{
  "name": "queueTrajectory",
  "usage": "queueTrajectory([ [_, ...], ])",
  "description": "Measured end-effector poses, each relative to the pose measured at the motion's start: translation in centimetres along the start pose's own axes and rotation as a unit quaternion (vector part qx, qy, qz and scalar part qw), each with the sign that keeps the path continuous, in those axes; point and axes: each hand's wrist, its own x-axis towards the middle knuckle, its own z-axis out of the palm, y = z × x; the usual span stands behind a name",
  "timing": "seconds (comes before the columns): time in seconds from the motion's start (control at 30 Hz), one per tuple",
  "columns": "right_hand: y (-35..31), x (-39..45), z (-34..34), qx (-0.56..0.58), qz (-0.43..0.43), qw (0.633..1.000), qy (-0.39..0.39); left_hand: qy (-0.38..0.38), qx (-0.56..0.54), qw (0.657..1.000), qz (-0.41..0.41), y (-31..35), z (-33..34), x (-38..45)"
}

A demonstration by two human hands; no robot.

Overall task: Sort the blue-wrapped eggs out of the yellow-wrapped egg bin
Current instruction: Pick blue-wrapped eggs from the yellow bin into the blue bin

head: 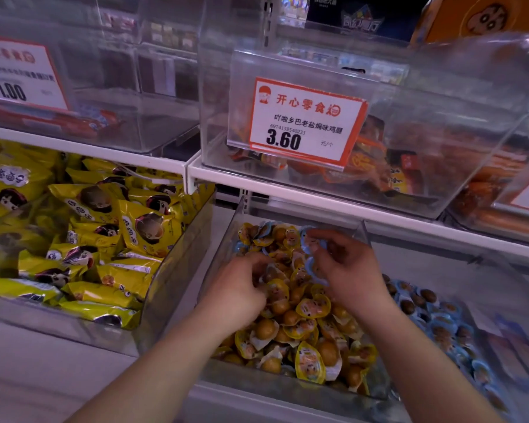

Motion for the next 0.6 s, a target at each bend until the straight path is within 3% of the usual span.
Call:
queueTrajectory([
  [0.1, -0.7, -2.5, -1.3, 0.082, 0.045, 0.995, 0.025, 0.010, -0.022, 0.998, 0.049, 0.1, 0.2, -0.5],
  [0.23, -1.4, -4.4, -2.4, 0.077, 0.050, 0.996, 0.013, 0.041, -0.065, 0.993, 0.088, 1.0, 0.1, -1.1],
  [0.33, -1.4, -5.1, -2.9, 0.082, 0.080, 0.993, 0.001, 0.093, -0.174, 0.977, 0.077, 2.1, -0.2, -1.3],
  [0.4, -1.2, -5.4, -2.8, 0.137, 0.141, 0.980, -0.003, 0.072, -0.296, 0.952, 0.034, 2.7, -0.2, -1.4],
  [0.5, -1.3, -5.4, -1.9, 0.333, 0.255, 0.907, -0.025, 0.031, -0.401, 0.915, 0.000, 3.5, 0.3, -1.7],
  [0.6, -1.9, -5.2, -1.3, 0.460, 0.312, 0.830, -0.051, 0.058, -0.236, 0.965, 0.097, 3.9, 0.8, -2.4],
])
